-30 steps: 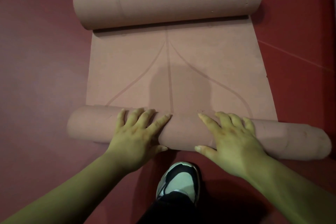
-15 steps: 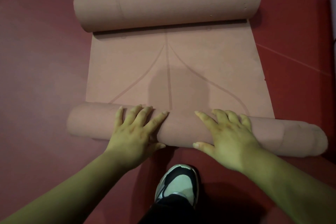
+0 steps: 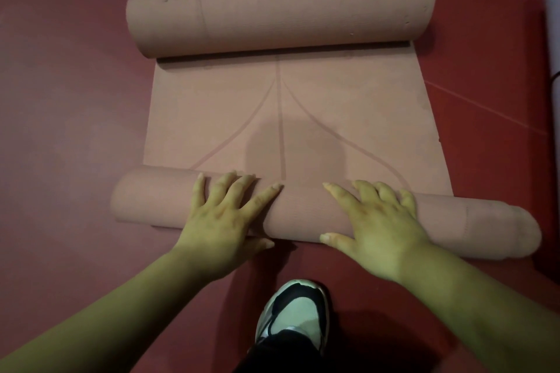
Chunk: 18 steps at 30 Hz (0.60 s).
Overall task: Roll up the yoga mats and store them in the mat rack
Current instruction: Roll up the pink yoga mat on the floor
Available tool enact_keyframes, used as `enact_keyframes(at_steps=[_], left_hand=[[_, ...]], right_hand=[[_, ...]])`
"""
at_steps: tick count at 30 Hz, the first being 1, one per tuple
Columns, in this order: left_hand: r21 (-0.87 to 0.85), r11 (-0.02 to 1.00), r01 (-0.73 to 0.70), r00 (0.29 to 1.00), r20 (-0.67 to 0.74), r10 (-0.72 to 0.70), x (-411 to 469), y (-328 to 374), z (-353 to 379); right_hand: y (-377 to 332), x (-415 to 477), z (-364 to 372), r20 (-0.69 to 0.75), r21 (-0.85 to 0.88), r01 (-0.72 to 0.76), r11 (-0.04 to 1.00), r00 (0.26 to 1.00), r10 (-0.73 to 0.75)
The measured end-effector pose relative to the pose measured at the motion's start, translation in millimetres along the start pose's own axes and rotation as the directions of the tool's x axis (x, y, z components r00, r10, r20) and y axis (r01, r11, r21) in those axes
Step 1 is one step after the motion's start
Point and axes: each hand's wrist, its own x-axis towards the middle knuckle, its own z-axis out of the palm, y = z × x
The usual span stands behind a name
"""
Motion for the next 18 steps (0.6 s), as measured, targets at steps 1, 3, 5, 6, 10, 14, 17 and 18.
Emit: enact_keyframes(at_steps=[1,3,5,6,10,14,17,18], left_hand=[[0.003,1.0,0.001,1.0,-0.006,-0.001,-1,1,1],[0.002,1.0,-0.001,1.0,-0.024,0.001,0,0,3],[-0.008,1.0,-0.004,1.0,-0.018,0.004,5,-3,2],[-0.017,1.0,-0.005,1.0,-0.01,0.004,8,-5,1],[-0.038,0.999,-0.005,1.0,0.01,0.005,18,-11,-2],[-0.068,0.998,0.0,1.0,-0.028,-0.002,20,-11,-4],[-0.077,0.997,0.005,0.997,-0.074,-0.011,14,-8,-1],[-0.056,0.998,0.005,0.998,-0.068,-0.009,12,-6,0]], right_hand=[[1,2,-2,0.007,0.009,0.001,1.0,1.0,-0.001],[1,2,-5,0.015,0.007,-0.007,1.0,1.0,0.007],[0,-1,-3,-0.004,-0.002,-0.012,1.0,1.0,0.012],[-2,-3,1,-0.018,-0.011,-0.017,1.0,1.0,0.017],[-9,-4,15,-0.105,-0.029,-0.067,0.997,0.992,0.064],[-1,1,11,-0.113,-0.031,-0.037,0.999,0.993,0.033],[4,6,0,-0.065,-0.016,-0.02,1.0,0.998,0.019],[4,9,-4,-0.046,-0.005,-0.018,1.0,0.999,0.017]])
